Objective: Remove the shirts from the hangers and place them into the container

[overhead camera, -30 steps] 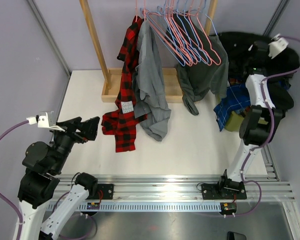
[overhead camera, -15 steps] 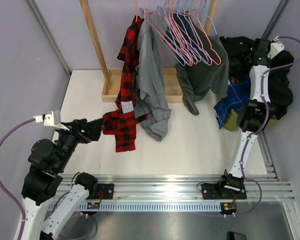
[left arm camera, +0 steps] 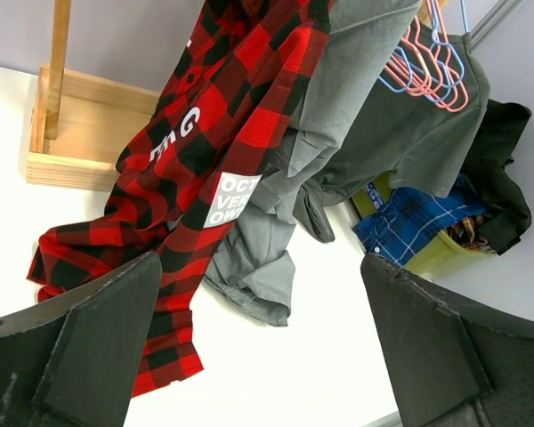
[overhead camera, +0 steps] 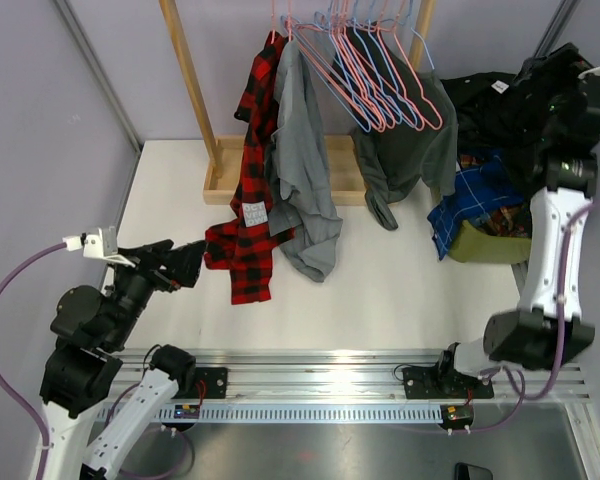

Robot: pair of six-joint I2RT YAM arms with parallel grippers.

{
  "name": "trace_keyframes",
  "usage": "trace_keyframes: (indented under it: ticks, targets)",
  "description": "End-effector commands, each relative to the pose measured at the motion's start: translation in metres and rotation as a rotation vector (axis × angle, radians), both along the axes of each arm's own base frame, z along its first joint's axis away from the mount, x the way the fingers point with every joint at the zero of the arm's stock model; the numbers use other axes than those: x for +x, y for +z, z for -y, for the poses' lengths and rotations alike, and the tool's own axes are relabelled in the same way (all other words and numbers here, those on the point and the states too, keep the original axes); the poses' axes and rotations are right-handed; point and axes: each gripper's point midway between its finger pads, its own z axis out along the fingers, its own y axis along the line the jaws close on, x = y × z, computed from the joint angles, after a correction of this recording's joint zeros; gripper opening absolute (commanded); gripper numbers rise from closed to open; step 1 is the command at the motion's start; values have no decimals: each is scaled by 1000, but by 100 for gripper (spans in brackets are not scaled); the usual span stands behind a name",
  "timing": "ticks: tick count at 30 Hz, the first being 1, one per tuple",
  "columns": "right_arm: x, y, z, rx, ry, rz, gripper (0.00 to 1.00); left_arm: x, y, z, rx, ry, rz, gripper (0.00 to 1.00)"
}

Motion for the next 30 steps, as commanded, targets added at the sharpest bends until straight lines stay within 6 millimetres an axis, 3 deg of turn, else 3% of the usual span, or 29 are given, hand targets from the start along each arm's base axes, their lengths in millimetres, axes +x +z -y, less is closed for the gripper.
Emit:
trace_keyframes:
  ticks: [1,2,3,5,6,7,8,10,11,12,13,14,16,18,19,20,21,22,23,24,26,28,29,30]
  targets:
    - [-49,84,-59,-87,226,263,97,-8,11,1,-9,-27,55,99]
    - [-67,95,-87,-108,352,288,97,-8,12,1,-12,-27,61,99]
    - [-74,97,-105,-103,436,298,96,-10,13,1,-11,-30,68,99]
    - [-90,94,-162,-120,662,285,94,-12,14,2,-12,-37,74,99]
    - [-96,92,-180,-118,727,273,93,-12,14,2,-10,-39,75,99]
    - [-106,87,-221,-108,851,254,93,-13,14,2,-12,-43,76,99]
    - [-115,83,-247,-113,949,243,93,-14,14,2,-12,-45,77,99]
    - [-127,72,-291,-121,1082,201,93,-16,17,3,-15,-52,85,99]
    - [-140,64,-330,-122,1216,179,94,-16,16,2,-14,-51,83,99]
    - [-146,57,-345,-129,1264,151,94,-18,17,2,-14,-52,87,99]
    - [-153,64,-356,-138,1299,167,94,-18,18,2,-12,-52,91,99]
    - [-161,59,-380,-140,1371,159,94,-19,17,1,-9,-52,86,99]
    - [-165,66,-393,-158,1400,170,95,-21,19,0,-7,-52,93,99]
    - [-159,57,-414,-151,1455,141,95,-21,19,0,-2,-51,95,99]
    - [-162,67,-416,-152,1457,145,95,-21,20,0,-2,-51,98,99]
    - [-149,55,-427,-143,1467,102,94,-22,20,-1,-1,-51,99,99]
    - [-156,64,-436,-162,1481,112,94,-22,19,-1,3,-51,97,99]
    - [-151,63,-442,-167,1470,101,94,-23,19,-1,5,-51,101,99]
    - [-135,52,-452,-162,1430,65,94,-24,20,-2,5,-51,104,99]
    - [-137,59,-460,-169,1420,79,94,-24,20,-3,7,-47,107,99]
    - [-105,47,-465,-156,1264,27,91,-25,19,-4,11,-43,106,99]
    - [-81,47,-454,-144,1047,-19,90,-25,18,-4,15,-41,106,99]
    - [-61,29,-454,-138,949,-76,88,-26,19,-5,17,-39,107,99]
    - [-59,34,-442,-135,868,-99,88,-27,18,-7,21,-30,108,99]
